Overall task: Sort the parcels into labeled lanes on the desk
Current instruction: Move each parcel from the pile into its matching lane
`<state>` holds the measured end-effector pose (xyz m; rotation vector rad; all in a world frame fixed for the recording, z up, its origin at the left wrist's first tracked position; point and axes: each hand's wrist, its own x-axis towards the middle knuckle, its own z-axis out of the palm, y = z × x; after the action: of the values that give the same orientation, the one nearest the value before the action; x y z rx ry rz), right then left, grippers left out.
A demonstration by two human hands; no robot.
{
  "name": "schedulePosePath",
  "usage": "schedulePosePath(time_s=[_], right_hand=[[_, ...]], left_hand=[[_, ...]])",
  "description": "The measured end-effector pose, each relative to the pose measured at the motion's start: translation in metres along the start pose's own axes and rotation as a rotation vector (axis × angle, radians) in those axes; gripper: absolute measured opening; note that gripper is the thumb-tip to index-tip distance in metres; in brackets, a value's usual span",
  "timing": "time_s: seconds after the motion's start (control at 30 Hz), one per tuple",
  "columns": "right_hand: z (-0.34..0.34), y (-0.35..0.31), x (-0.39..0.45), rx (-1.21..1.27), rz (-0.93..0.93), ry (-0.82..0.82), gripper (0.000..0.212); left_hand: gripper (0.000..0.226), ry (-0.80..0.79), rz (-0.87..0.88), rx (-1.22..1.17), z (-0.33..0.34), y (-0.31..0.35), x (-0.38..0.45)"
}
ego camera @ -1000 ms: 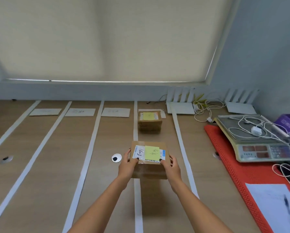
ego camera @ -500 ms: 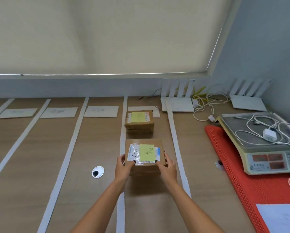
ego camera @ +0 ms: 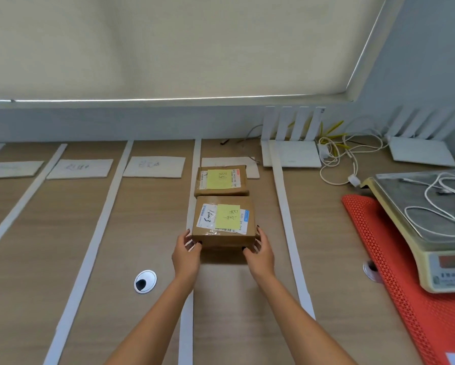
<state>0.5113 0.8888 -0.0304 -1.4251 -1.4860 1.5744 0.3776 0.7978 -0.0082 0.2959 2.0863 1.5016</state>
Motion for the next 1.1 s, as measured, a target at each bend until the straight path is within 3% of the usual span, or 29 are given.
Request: schedulePosePath(time_s=[0.23, 0.43, 0.63, 0.73, 0.83, 1.1], right_hand=[[-0.014, 0.002, -0.036, -0.078, 0.068, 0.039, 0.064], [-0.022, 0.002, -0.105, -0.199, 0.108, -0.18, 0.053], [0.009, -0.016, -0.172, -0.333, 0.006, -0.349, 0.052], [0.024, -0.016, -0.21, -0.478, 0.002, -0.482, 0.06], [0.041, -0.028, -0.24, -0.498, -0.039, -0.476, 0.062], [0.141, -0.056, -0.328, -0.523, -0.039, -0.415, 0.037]], left_hand=[[0.048, -0.02, -0.032, 0.074, -0.021, -0.006, -0.026], [0.048, -0.154, -0.03, 0.126, -0.059, -0.001, -0.077], [0.051, -0.379, 0.11, 0.425, -0.105, -0.02, -0.143], [0.049, -0.437, 0.102, 0.484, -0.139, -0.031, -0.16], [0.046, -0.41, 0.134, 0.443, -0.18, -0.026, -0.161], [0.049, -0.408, 0.23, 0.421, -0.333, -0.033, -0.149]])
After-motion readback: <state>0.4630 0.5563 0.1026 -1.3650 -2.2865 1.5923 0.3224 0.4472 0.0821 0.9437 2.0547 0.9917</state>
